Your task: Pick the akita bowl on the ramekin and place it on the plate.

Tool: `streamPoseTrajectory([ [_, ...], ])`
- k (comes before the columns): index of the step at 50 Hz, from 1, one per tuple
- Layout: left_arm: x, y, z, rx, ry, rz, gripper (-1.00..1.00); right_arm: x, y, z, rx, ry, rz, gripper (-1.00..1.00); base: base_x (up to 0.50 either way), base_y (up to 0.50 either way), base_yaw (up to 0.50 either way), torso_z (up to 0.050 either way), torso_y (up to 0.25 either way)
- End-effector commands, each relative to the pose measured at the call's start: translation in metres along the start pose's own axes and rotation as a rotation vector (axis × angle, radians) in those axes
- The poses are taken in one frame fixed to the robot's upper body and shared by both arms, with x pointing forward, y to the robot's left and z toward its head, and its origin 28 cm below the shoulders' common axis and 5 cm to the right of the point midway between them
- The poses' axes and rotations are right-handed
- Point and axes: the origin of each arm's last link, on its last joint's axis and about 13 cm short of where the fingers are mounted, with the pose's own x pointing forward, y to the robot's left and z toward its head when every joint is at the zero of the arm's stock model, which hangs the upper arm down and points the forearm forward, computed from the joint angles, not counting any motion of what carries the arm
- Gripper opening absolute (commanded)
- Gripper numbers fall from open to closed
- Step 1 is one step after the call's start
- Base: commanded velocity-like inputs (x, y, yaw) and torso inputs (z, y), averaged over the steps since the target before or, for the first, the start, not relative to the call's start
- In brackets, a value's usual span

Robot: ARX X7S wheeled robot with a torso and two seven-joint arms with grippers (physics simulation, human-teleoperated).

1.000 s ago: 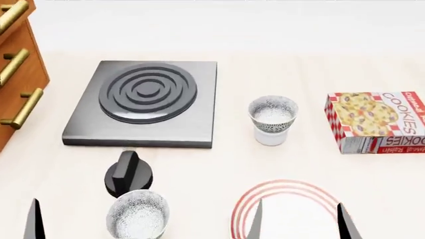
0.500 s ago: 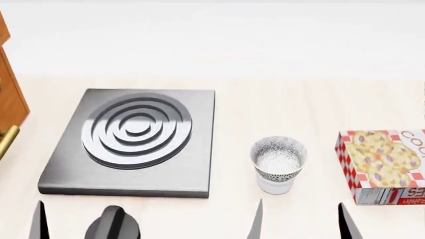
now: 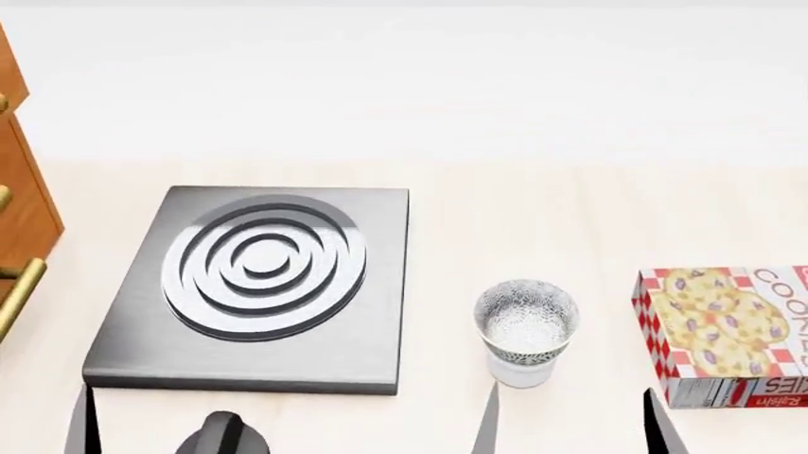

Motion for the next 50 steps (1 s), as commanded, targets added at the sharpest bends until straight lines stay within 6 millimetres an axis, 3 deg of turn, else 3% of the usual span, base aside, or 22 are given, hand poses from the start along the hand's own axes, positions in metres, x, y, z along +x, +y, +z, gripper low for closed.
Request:
streamPoseTrajectory([
  [1,0.0,0.0,0.0,0.001,0.003,-0.004,1.0,0.001,0.0,0.008,0.001,-0.003,0.0,1.0,0.0,0.0,0.0,0.05,-0.01],
  [5,0.0,0.0,0.0,0.0,0.004,-0.004,1.0,-0.001,0.0,0.0,0.001,-0.001,-0.001,1.0,0.0,0.0,0.0,0.05,-0.01],
  [13,-0.001,0.0,0.002,-0.015,-0.029,-0.001,1.0,0.001,0.0,0.006,0.002,-0.001,0.0,1.0,0.0,0.0,0.0,0.05,-0.01],
  [23,-0.002,0.002,0.002,-0.024,-0.036,0.015,1.0,0.0,0.001,-0.001,0.001,0.004,0.003,1.0,0.0,0.0,0.0,0.0,-0.013],
  [32,-0.002,0.001,0.001,-0.019,-0.033,0.011,1.0,0.0,0.001,-0.002,-0.001,0.007,0.004,1.0,0.0,0.0,0.0,0.0,-0.25],
  [33,-0.002,0.002,0.001,-0.018,-0.033,0.013,1.0,0.002,0.0,0.005,-0.001,0.007,0.003,1.0,0.0,0.0,0.0,0.0,-0.25],
  [50,-0.001,0.002,0.001,-0.014,-0.041,0.018,1.0,0.0,0.001,-0.002,-0.004,0.007,0.003,1.0,0.0,0.0,0.0,0.0,-0.25],
])
